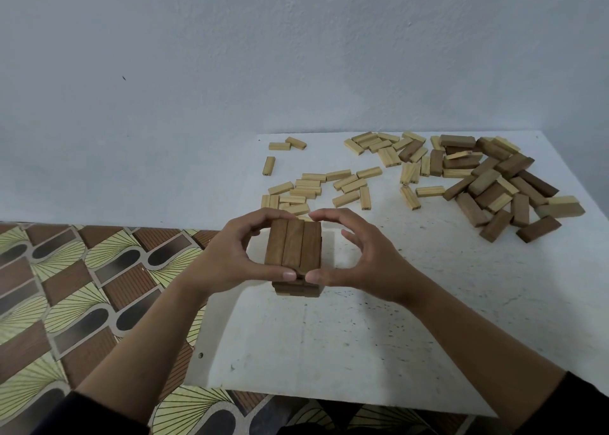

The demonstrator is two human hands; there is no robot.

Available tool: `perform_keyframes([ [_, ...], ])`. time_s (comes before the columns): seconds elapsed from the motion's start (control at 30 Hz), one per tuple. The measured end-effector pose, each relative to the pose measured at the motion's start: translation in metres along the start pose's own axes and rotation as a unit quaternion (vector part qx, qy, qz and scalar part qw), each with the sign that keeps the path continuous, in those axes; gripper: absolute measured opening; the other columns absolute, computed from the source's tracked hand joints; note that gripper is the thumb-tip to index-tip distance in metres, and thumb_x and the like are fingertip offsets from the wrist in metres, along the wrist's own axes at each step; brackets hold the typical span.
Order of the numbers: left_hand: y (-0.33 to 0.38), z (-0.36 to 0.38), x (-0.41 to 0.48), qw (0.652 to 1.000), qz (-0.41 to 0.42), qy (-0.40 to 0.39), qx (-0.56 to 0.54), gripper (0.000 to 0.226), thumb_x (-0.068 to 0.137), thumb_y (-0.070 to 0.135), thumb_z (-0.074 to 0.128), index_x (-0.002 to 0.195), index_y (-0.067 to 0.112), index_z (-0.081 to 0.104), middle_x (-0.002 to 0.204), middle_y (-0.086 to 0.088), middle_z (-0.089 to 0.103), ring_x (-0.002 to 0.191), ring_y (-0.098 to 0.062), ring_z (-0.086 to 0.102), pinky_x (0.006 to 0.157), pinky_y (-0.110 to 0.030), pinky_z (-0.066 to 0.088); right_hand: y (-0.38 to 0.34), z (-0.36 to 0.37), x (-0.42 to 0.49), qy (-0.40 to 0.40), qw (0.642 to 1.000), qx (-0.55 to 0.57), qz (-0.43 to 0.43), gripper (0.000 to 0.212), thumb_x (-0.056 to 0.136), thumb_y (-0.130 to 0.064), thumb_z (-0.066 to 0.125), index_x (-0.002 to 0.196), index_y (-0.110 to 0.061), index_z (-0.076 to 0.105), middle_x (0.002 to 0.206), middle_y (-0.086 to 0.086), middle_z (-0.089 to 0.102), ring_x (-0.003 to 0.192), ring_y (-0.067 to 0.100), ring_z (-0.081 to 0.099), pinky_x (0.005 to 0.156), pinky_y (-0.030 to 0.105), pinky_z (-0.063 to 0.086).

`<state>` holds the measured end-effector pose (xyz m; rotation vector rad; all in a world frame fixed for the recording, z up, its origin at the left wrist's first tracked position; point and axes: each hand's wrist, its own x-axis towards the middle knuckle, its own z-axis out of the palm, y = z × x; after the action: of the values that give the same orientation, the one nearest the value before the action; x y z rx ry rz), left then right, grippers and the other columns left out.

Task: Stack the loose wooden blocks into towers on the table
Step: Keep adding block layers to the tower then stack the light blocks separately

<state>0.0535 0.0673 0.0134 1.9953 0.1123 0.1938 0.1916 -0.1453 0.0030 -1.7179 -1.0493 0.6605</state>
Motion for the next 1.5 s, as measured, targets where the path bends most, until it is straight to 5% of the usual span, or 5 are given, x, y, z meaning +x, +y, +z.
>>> perform_keyframes([
  [0.7,0.004,0.002,-0.001,1.0,-0.008,-0.008,0.014,0.078,0.064,0.034,0.091,0.133,0.021,0.058,0.131,0.002,0.061,0.129,-0.025,0.053,0.104,-0.044,0.047,0.001,-0.001,0.001,-0.003,1.0,-0.002,-0.007,0.074,0.068,-0.05,0.087,0.133,-0.044,0.051,0.134,-0.031,0.049,0.128,-0.01,0.041,0.087,-0.006,0.032],
  [0.8,0.009,0.001,-0.002,1.0,-0.017,0.002,0.008,0.079,0.065,0.05,0.087,0.134,0.025,0.057,0.131,0.005,0.062,0.13,-0.022,0.052,0.102,-0.031,0.043,0.002,-0.002,0.002,0.001,1.0,0.007,0.003,0.075,0.068,-0.056,0.083,0.135,-0.047,0.048,0.135,-0.036,0.048,0.129,-0.012,0.041,0.094,0.002,0.032],
  [1.0,0.033,0.0,0.008,0.998,-0.006,0.057,0.01,0.046,0.091,0.052,0.061,0.124,0.02,0.066,0.124,0.0,0.068,0.125,-0.026,0.058,0.103,-0.06,0.043,-0.001,-0.008,0.007,0.112,0.993,0.035,-0.017,0.024,0.094,-0.045,0.06,0.116,-0.037,0.064,0.12,-0.025,0.064,0.12,-0.002,0.057,0.103,0.028,0.044],
  [1.27,0.09,0.012,0.04,0.99,0.05,0.118,0.053,0.007,0.097,0.031,0.066,0.103,0.03,0.07,0.072,-0.004,0.053,0.075,-0.015,0.052,0.081,-0.028,0.045,-0.011,-0.043,0.007,0.23,0.97,0.016,-0.071,0.011,0.095,-0.015,0.066,0.1,-0.024,0.07,0.087,-0.011,0.071,0.08,0.015,0.068,0.07,0.02,0.054],
  [1.5,0.129,0.072,0.069,0.983,0.106,0.091,0.121,0.009,0.093,0.036,0.066,0.101,0.035,0.066,0.078,0.011,0.056,0.082,-0.018,0.058,0.076,-0.016,0.042,0.023,-0.09,-0.024,0.308,0.95,-0.058,-0.022,0.013,0.096,-0.015,0.064,0.103,-0.025,0.07,0.086,-0.012,0.07,0.081,0.017,0.066,0.07,0.03,0.055],
])
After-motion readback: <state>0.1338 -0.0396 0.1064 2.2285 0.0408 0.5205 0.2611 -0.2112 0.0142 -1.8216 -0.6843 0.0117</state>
